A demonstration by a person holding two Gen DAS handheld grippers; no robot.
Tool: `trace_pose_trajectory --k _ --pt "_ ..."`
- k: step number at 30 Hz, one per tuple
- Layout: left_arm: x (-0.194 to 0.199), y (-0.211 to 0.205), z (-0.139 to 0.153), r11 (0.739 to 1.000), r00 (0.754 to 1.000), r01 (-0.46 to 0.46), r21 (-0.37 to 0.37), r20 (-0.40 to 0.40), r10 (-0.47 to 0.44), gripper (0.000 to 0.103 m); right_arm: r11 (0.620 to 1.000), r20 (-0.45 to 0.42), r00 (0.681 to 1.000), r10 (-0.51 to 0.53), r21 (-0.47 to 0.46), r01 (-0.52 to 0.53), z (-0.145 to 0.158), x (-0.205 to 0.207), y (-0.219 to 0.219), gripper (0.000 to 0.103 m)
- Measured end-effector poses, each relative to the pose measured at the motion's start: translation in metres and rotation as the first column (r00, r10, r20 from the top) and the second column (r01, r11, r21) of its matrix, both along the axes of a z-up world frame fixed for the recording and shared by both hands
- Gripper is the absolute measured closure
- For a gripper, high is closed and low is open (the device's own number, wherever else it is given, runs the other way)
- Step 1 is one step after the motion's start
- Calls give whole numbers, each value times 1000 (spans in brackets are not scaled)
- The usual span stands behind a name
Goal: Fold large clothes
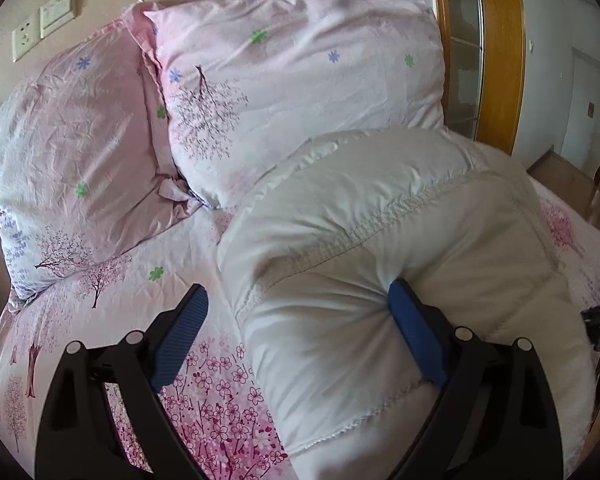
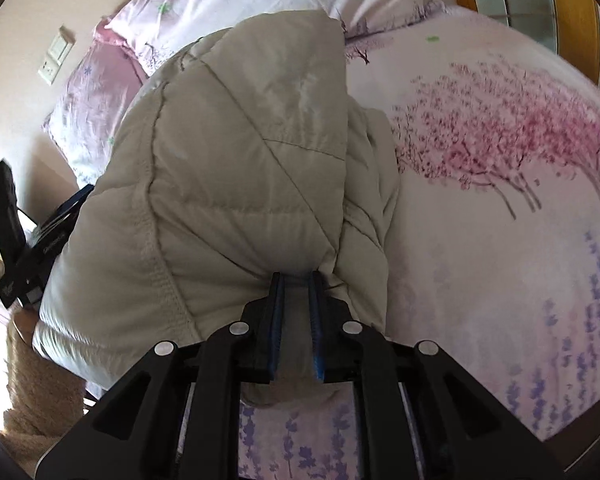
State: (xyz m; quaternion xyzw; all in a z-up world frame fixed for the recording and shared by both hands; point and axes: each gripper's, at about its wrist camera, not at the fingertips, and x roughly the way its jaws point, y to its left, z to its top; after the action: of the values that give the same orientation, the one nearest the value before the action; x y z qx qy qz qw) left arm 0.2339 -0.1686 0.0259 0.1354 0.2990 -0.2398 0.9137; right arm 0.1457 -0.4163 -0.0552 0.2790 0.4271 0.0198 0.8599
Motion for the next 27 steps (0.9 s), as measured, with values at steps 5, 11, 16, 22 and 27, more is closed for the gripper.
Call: trace_pose_trajectory --k 5,11,16,22,27 --pt "0 38 14 977 994 24 -211 -103 -46 12 1000 -3 1000 -3 18 3 4 -3 -4 92" --pt "15 82 9 914 948 7 -405 -289 -135 10 998 45 999 -26 55 23 38 -10 -21 19" --pt "25 85 -6 869 883 -7 -495 -411 -228 9 989 49 998 -39 143 32 53 5 -43 1" --pt "28 69 -19 862 835 8 -506 -472 -284 8 958 -67 997 42 287 -21 28 46 -56 1" --pt "32 67 -24 851 819 -2 -526 -489 -300 6 916 -156 980 127 398 -55 -3 74 -58 1"
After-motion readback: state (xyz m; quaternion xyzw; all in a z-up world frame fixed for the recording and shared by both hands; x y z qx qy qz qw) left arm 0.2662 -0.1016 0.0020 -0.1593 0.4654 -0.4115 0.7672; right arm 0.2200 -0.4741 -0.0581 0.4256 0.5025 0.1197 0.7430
